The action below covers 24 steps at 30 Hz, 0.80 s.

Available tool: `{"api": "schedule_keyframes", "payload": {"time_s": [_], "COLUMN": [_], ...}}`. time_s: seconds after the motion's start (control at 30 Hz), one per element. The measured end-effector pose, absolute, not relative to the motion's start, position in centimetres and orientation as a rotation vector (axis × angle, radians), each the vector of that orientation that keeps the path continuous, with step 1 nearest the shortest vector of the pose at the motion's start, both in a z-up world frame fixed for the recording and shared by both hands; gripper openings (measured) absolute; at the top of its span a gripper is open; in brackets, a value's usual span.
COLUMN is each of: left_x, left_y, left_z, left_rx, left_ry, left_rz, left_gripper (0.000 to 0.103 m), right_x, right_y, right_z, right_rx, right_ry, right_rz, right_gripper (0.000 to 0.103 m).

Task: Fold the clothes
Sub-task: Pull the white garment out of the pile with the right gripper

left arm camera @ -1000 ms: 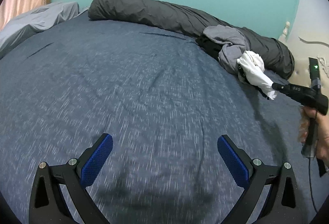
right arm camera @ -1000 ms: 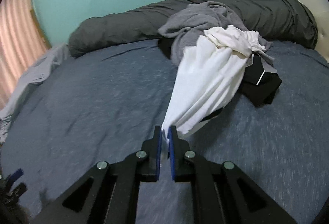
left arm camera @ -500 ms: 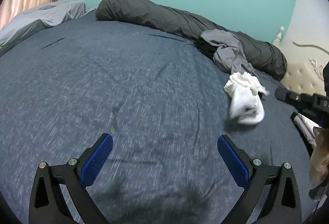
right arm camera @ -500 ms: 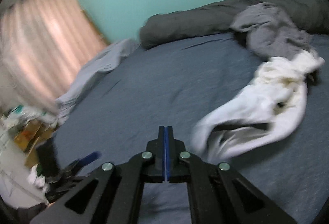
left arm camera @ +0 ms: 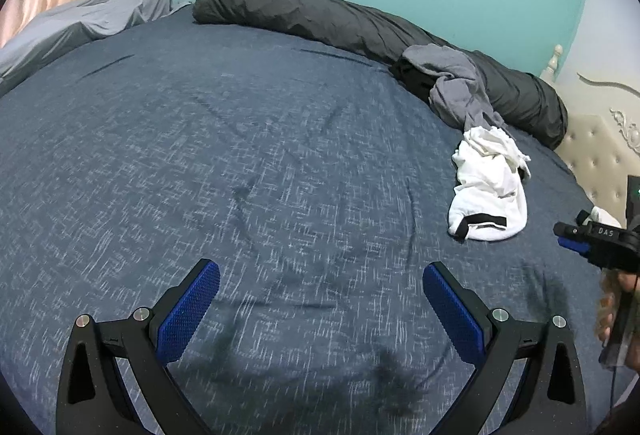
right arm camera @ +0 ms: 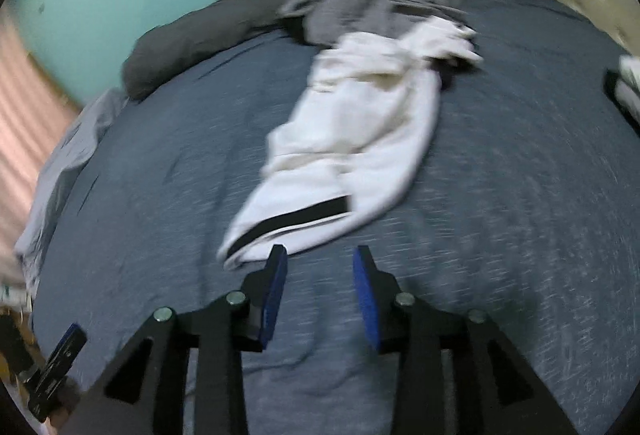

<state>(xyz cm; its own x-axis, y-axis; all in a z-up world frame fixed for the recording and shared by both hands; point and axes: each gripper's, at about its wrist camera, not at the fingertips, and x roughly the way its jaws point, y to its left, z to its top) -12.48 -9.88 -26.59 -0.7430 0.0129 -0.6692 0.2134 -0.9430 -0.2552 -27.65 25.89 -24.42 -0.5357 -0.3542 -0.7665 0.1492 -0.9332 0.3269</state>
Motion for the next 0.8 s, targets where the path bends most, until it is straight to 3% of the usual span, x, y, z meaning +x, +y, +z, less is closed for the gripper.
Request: {"api": "schedule_keyframes", "payload": {"time_s": [0.17, 0.6, 0.63, 0.7, 0.8], "left_x": [-14.1, -16.1, -16.1, -16.1, -16.0], "left_y": [-9.4, -8.8, -8.8, -8.9, -9.0], "left_z": [-26.8, -28.6, -28.6, -28.4, -28.3], "left_rx": [1.086, 1.16, 1.159, 1.154, 1.148], "left_ry": [0.466, 0.425, 0.424, 0.425, 0.417], "left_rz": [-2.807, -2.798, -2.799, -2.804, -2.811], "left_gripper": [0.103, 0.103, 0.103, 0.103, 0.103], "right_x": [-30.5, -37.4, -37.7, -37.6, -36.7], "right_y": [28.6, 27.9, 27.8, 27.4, 25.7], "right_z": [-26.6, -31.3, -31.6, -31.3, -29.6], "right_rx": [1.36, 1.396, 1.392, 1.349, 1.266], "right_ry": [-0.368, -0.442, -0.458, -0.458, -0.359], "right_rz": [-2.567, -2.546, -2.527, -2.505, -2.489], "right_gripper": [0.042, 0.042, 0.039, 0.009, 0.002]}}
